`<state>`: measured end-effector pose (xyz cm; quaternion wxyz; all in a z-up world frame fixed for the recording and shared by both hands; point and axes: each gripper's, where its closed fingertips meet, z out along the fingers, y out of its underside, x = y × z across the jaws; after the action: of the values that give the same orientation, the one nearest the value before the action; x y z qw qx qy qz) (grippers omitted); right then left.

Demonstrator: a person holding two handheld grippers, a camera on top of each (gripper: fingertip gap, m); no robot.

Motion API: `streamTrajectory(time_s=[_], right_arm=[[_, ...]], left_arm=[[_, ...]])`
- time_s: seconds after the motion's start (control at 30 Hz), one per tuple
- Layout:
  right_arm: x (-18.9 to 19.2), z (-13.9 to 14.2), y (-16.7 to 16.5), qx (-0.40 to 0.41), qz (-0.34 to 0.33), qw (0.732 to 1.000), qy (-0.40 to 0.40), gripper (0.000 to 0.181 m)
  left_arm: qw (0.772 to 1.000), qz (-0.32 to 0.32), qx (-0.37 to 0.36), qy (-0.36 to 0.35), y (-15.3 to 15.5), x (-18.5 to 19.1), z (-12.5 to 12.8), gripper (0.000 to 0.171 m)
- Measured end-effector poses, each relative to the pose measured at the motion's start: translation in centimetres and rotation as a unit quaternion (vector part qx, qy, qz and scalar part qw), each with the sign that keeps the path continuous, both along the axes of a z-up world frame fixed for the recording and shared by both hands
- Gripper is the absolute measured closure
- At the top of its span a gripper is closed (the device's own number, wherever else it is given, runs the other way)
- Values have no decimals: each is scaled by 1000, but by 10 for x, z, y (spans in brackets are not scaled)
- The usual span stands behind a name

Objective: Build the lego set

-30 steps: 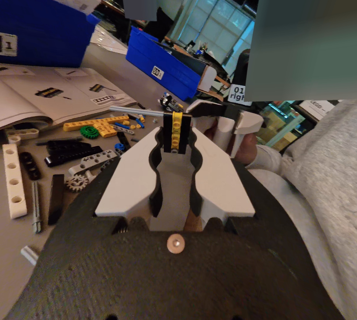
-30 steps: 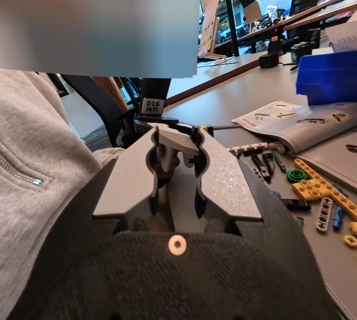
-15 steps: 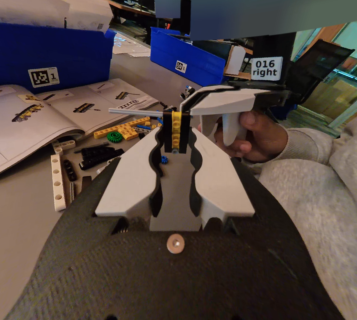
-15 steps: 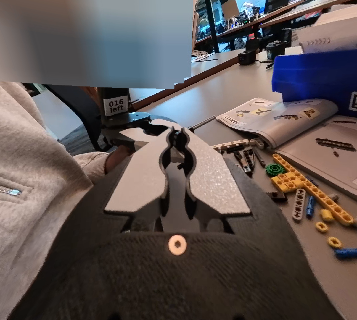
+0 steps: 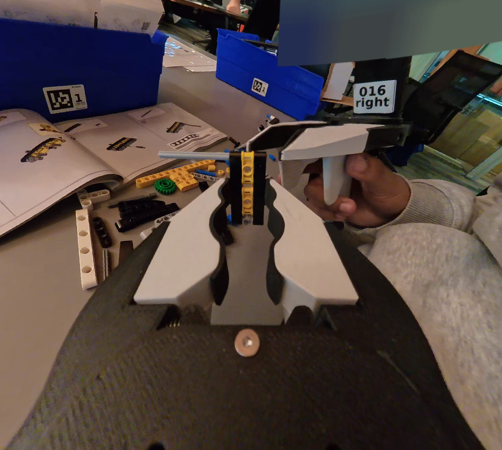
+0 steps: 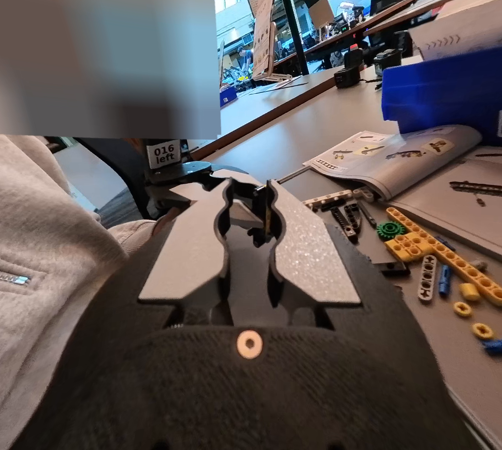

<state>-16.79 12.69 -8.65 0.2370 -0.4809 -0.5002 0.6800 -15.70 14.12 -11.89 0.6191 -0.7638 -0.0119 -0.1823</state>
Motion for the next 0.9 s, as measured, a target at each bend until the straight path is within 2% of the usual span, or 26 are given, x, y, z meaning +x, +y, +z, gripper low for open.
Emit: streamTrajectory(time_s=[0.1,0.33,0.4,0.57,0.67,0.73,0.8,0.9], right_arm=[[-1,-2,0,-5,1,1000,-5,160],[-3,-7,3,-10,-7,1000,-18,174],[-3,-8,6,-14,-13,1000,-21,174],[-6,-12,4,20,-24,999,-34,160],[-7,-16,0,35,-21,998,-44,160],[-8,-19,2,36,-26,998,-52,167],[-8,-20,7,25,-33,998,-55,170],[-6,-17,23,-48,-44,997,-48,176]], left_arm=[[1000,0,-6,10,0,1,-2,148],[999,6,-15,36,1,2,-5,149],[999,11,-14,41,1,1,-5,149],[999,21,-17,46,0,-2,-5,148],[998,26,-15,57,0,-3,-4,149],[997,31,-14,67,0,-4,-4,149],[997,35,-11,74,0,-5,-3,148],[998,23,12,52,-1,-3,4,142]])
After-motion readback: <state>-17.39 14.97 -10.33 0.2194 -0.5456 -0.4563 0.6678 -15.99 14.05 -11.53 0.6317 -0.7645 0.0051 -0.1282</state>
